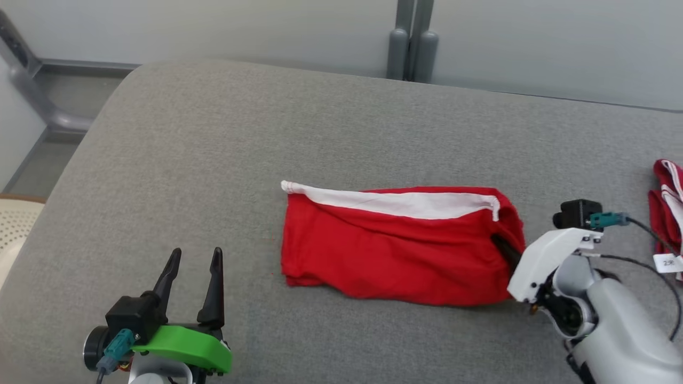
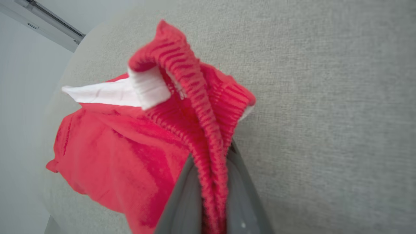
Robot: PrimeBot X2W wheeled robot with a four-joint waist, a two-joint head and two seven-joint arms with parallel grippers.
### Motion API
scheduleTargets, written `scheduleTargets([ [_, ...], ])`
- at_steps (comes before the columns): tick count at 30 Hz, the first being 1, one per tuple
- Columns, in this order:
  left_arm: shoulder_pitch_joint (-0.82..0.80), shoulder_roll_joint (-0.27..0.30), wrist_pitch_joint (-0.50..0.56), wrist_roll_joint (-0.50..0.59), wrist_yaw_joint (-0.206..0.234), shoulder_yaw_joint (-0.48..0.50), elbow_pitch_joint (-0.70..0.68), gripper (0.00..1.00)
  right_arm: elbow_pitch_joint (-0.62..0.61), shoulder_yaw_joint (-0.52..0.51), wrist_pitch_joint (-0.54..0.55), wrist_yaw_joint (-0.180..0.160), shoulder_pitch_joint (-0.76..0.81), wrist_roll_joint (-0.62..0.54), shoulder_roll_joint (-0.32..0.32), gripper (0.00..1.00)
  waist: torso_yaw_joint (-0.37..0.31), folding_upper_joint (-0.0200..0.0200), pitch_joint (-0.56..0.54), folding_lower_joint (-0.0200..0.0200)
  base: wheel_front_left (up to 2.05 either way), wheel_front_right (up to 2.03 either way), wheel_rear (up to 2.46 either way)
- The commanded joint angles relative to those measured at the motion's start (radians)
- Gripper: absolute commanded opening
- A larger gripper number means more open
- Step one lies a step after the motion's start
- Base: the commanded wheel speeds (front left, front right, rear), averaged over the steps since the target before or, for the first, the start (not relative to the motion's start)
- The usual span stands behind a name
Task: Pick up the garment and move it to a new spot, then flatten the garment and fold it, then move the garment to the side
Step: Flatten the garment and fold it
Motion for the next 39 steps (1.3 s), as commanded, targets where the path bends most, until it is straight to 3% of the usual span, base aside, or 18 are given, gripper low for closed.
scheduleTargets([
  [1, 0.011, -0.002, -0.002, 0.011, -0.003, 0.004, 0.0, 1.0, -0.022, -0.003, 0.007, 0.0, 0.015, -0.019, -0.042, 0.0, -0.062, 0.0, -0.015, 0.0, 0.0, 0.0, 0.0],
  [9, 0.009, -0.015, -0.002, 0.02, -0.013, 0.002, 0.009, 1.0, -0.191, -0.061, 0.111, 0.0, 0.073, 0.01, -0.158, 0.0, -0.151, 0.0, -0.028, 0.0, 0.0, 0.0, 0.0],
  [14, 0.002, -0.017, -0.002, 0.019, -0.018, 0.0, 0.02, 1.0, -0.268, -0.098, 0.167, 0.0, 0.113, 0.088, -0.096, 0.0, -0.154, 0.0, -0.035, 0.0, 0.0, 0.0, 0.0],
  [20, -0.008, -0.024, -0.002, 0.02, -0.021, -0.006, 0.037, 1.0, -0.296, -0.148, 0.209, 0.0, 0.133, 0.21, 0.041, 0.0, -0.103, 0.0, -0.039, 0.0, 0.0, 0.0, 0.0],
  [25, -0.018, -0.028, -0.002, 0.017, -0.024, -0.009, 0.053, 1.0, -0.246, -0.174, 0.207, 0.0, 0.089, 0.303, 0.103, 0.0, -0.04, 0.0, -0.03, 0.0, 0.0, 0.0, 0.0],
  [32, -0.033, -0.038, -0.002, 0.012, -0.028, -0.02, 0.072, 1.0, -0.09, -0.093, 0.15, 0.0, 0.002, 0.396, 0.108, 0.0, 0.047, 0.0, -0.009, 0.0, 0.0, 0.0, 0.0],
  [36, -0.037, -0.044, -0.002, 0.009, -0.03, -0.021, 0.078, 1.0, 0.033, -0.052, 0.098, 0.0, -0.053, 0.387, 0.107, 0.0, 0.081, 0.0, -0.004, 0.0, 0.0, 0.0, 0.0],
  [38, -0.034, -0.045, -0.002, 0.01, -0.031, -0.018, 0.081, 1.0, 0.081, -0.039, 0.072, 0.0, -0.08, 0.393, 0.108, 0.38, 0.089, 0.0, -0.003, 0.0, 0.0, 0.0, 0.0],
  [39, -0.033, -0.045, -0.002, 0.01, -0.031, -0.016, 0.081, 1.0, 0.104, -0.032, 0.058, 0.0, -0.092, 0.392, 0.107, 0.79, 0.091, 0.0, -0.003, 0.0, 0.0, 0.0, 0.0],
])
